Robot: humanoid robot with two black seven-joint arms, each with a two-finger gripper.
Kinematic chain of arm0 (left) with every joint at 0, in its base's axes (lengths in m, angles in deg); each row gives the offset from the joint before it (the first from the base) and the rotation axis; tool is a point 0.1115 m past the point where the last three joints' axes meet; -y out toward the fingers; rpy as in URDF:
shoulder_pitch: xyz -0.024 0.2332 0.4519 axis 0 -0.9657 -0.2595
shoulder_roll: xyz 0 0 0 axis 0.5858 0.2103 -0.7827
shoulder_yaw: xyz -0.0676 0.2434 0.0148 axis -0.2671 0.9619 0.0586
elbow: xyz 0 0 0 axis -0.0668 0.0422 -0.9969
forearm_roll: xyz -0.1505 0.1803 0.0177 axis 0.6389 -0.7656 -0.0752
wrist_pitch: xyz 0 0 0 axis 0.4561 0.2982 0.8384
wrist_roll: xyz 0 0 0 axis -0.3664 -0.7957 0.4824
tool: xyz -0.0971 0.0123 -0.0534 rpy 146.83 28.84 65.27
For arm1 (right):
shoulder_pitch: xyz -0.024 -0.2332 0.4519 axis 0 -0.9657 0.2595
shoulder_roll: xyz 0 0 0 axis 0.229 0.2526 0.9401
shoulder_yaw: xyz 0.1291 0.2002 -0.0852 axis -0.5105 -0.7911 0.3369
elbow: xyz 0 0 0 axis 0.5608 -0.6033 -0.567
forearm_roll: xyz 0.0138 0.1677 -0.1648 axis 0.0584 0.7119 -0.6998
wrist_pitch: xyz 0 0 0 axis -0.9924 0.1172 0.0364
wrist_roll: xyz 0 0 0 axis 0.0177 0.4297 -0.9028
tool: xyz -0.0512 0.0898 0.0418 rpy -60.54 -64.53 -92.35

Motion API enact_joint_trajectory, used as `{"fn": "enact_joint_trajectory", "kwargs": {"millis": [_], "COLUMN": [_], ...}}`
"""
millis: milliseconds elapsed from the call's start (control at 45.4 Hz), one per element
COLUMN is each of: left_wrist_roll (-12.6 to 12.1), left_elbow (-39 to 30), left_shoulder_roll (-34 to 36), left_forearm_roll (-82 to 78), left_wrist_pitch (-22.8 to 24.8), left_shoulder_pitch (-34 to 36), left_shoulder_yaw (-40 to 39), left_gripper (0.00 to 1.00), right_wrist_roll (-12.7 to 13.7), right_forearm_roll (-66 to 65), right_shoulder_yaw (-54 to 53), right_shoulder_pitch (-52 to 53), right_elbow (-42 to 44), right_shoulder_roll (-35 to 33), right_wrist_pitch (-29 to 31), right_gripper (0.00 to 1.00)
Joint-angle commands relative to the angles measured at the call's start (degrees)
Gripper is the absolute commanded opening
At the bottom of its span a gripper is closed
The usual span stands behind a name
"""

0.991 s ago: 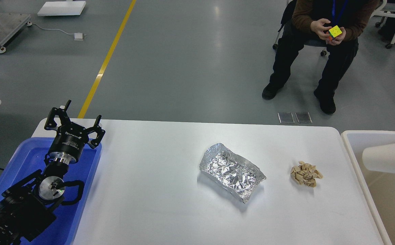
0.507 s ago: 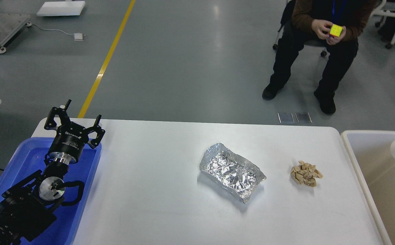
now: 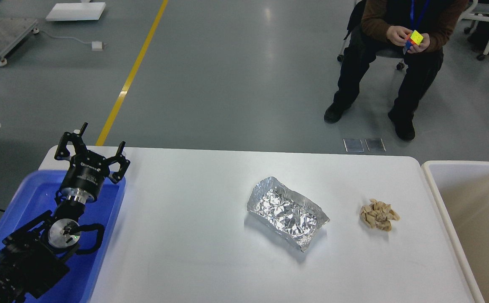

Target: Tidy desktop

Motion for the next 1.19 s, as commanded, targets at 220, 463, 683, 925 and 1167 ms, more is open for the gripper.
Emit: {"fn": "enact_joint_trajectory", "kwargs": {"millis": [220, 463, 683, 925, 1167], "left_wrist_roll": [0.00, 0.00, 0.00, 0.00, 0.00], "left_elbow": [0.00, 0.00, 0.00, 0.00, 0.00], "left_shoulder_roll": [0.00, 0.00, 0.00, 0.00, 0.00], "left_forearm_roll": [0.10, 0.10, 0.10, 0.10, 0.10], "left_wrist_pitch": [0.00, 0.00, -0.09, -0.09, -0.09], "left_shoulder_pitch": [0.01, 0.01, 0.01, 0.01, 0.01], "left_shoulder_yaw": [0.00, 0.00, 0.00, 0.00, 0.00], "left_gripper": [1.00, 1.00, 1.00, 1.00, 1.00], "right_wrist_roll": [21.27, 27.26, 28.41, 28.32, 28.32], "right_forearm_roll": [28.77, 40.47, 43.91, 44.00, 44.00], "right_shoulder_yaw": [-0.67, -0.93, -2.25, -3.31, -3.83], "right_shoulder_pitch": [1.02, 1.02, 0.58, -0.04, -0.21], "right_elbow": [18.63, 18.54, 18.45, 18.45, 18.45], "right_shoulder_roll": [20.23, 23.40, 25.16, 25.34, 25.34], "right_wrist_pitch": [-10.53, -19.16, -22.41, -23.29, -23.29], "right_gripper": [0.00, 0.00, 0.00, 0.00, 0.28]}}
